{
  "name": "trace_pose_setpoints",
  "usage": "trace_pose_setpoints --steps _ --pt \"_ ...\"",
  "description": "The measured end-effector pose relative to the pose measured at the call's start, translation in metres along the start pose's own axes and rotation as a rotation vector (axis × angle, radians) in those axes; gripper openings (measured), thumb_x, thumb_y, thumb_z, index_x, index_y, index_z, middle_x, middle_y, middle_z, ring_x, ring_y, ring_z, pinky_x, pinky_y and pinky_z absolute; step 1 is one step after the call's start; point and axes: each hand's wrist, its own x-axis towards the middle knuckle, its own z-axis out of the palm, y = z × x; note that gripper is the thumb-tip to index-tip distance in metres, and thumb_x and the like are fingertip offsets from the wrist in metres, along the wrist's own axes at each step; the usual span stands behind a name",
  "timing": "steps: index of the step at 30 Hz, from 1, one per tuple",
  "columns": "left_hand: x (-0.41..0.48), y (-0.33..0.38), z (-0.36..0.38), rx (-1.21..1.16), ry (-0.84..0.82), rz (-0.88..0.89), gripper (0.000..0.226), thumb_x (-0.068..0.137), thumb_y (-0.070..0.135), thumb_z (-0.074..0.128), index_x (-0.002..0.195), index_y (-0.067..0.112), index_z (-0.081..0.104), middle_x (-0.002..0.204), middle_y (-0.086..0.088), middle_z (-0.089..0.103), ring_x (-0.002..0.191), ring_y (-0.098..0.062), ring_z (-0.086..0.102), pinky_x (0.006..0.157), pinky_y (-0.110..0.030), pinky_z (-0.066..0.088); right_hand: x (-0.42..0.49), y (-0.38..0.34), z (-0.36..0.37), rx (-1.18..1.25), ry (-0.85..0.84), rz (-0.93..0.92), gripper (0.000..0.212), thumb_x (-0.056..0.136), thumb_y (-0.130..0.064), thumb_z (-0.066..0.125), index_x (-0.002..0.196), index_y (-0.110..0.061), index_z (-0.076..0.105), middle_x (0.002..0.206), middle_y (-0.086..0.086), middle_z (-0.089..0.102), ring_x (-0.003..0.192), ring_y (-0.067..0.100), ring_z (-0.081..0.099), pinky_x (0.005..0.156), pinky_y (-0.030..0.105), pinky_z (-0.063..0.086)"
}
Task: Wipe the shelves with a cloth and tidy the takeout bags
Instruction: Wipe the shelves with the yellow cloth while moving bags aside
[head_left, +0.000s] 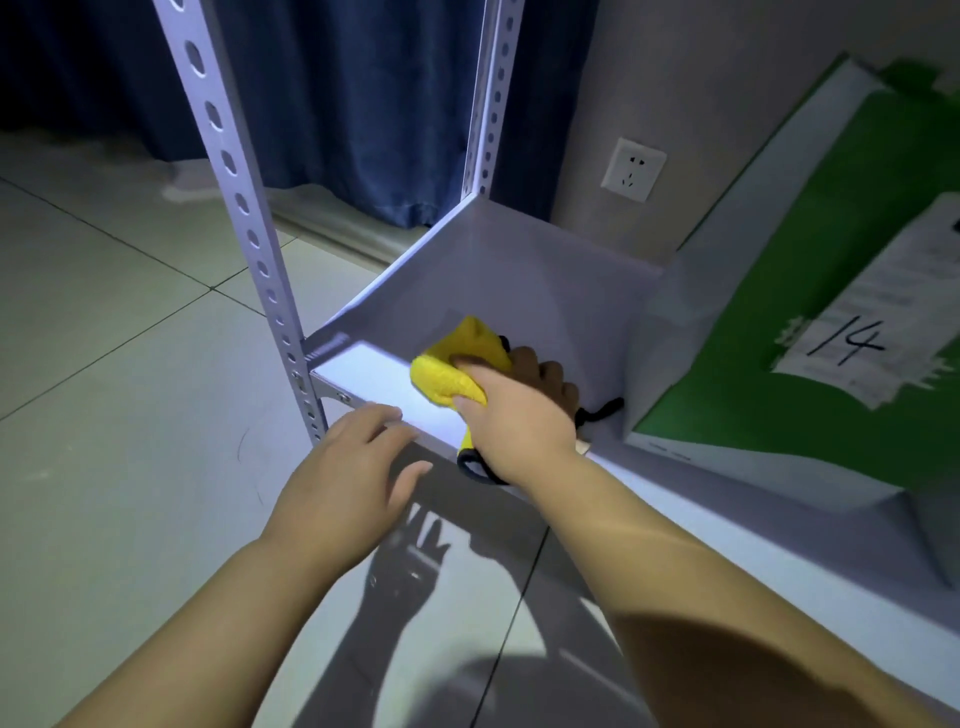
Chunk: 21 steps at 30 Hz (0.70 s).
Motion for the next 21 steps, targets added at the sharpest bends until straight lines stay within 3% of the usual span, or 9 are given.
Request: trace_pose_setpoints --steps 5,10,13,17,21 --pt "-0.03 0.03 -0.029 -0.068 -0.033 -0.139 0.034 0.088 0.039 0.056 0.116 0.021 0.061 0.121 0.004 0.054 0.108 -0.019 0.053 0.081 -0.028 0.043 -0.055 0.008 -0.028 0.04 -0.134 -0.052 0.038 0.091 -0.047 0.048 0.128 -0.051 0.042 0.122 0.004 0.041 0.102 0.03 0.038 0.082 0.038 0.026" --pt "-0.064 0.073 -0.086 -0.239 -0.006 -0.354 0.033 0.088 0.041 0.055 0.116 0.023 0.06 0.117 0.004 0.057 0.098 -0.014 0.058 0.074 -0.025 0.041 -0.104 0.031 -0.084 -0.063 -0.512 -0.068 0.038 0.097 -0.038 0.041 0.133 -0.048 0.037 0.127 0.008 0.042 0.112 0.033 0.041 0.092 0.042 0.028" --pt "-0.086 0.106 -0.125 -0.285 -0.126 -0.412 0.035 0.089 0.041 0.054 0.118 0.024 0.058 0.118 0.003 0.057 0.091 -0.01 0.058 0.074 -0.025 0.042 -0.13 0.035 -0.136 -0.063 -0.635 -0.012 0.039 0.096 -0.039 0.04 0.134 -0.049 0.037 0.131 0.007 0.044 0.118 0.032 0.042 0.096 0.044 0.027" --pt "-0.104 0.153 -0.188 -0.296 -0.307 -0.347 0.034 0.09 0.042 0.052 0.12 0.027 0.057 0.117 0.006 0.059 0.096 -0.012 0.059 0.081 -0.027 0.046 -0.165 0.019 -0.22 0.075 -0.655 0.03 0.043 0.092 -0.046 0.044 0.133 -0.053 0.037 0.139 0.004 0.04 0.127 0.027 0.038 0.099 0.04 0.027" --pt "-0.103 0.192 -0.267 -0.401 -0.357 -0.327 0.031 0.089 0.043 0.053 0.113 0.024 0.057 0.112 0.007 0.059 0.091 -0.01 0.057 0.082 -0.029 0.047 -0.204 -0.015 -0.318 0.333 -0.478 0.016 0.043 0.087 -0.048 0.057 0.129 -0.047 0.049 0.129 0.001 0.05 0.119 0.021 0.047 0.097 0.035 0.038"
